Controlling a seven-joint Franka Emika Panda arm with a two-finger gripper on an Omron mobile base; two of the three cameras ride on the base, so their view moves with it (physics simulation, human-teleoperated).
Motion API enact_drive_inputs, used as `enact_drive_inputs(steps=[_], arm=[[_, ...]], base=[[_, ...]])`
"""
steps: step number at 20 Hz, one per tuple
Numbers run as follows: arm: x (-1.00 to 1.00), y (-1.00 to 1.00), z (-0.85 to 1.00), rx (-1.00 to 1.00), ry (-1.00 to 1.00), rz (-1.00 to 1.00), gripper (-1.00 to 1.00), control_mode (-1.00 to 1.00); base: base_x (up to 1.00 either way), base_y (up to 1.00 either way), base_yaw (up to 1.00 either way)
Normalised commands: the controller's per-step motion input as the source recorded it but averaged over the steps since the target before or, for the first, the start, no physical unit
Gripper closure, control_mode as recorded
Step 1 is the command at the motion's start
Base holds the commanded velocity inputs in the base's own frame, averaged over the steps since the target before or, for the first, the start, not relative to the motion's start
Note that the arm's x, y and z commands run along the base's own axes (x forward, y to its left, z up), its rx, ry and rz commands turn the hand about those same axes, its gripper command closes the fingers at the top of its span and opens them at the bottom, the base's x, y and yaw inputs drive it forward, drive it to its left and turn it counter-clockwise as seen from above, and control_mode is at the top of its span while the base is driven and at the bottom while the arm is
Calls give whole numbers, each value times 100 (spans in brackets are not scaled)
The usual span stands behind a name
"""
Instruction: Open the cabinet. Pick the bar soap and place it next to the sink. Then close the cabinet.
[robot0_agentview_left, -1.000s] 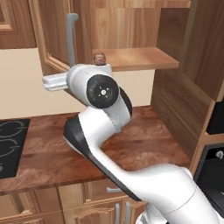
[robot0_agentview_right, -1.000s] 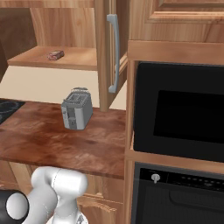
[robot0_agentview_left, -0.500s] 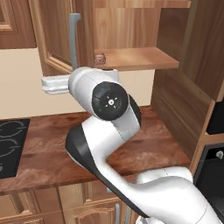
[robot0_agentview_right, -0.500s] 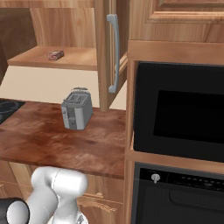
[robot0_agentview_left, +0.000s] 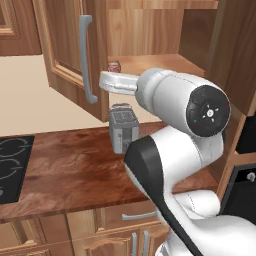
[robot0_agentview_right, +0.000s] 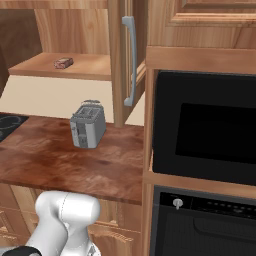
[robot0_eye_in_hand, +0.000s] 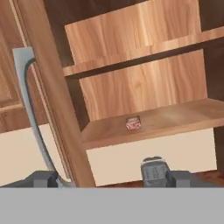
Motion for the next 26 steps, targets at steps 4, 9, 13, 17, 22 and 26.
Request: enact_drive_inputs(steps=[4,9,13,17,22,26], arm=[[0,-100,11,13,1,0,-100,-100],[0,-90,17,7,2,0,-100,-100],[2,-32,15,0,7,23,-100,-100],[21,-10,0,-6,23,31,-100,-100],[16,0,0,-13,34,23,-100,-100],[12,0,1,-17,35,3,-100,-100]], base=[[0,0,0],[0,0,0],[0,0,0],[0,0,0],[0,0,0],[0,0,0]])
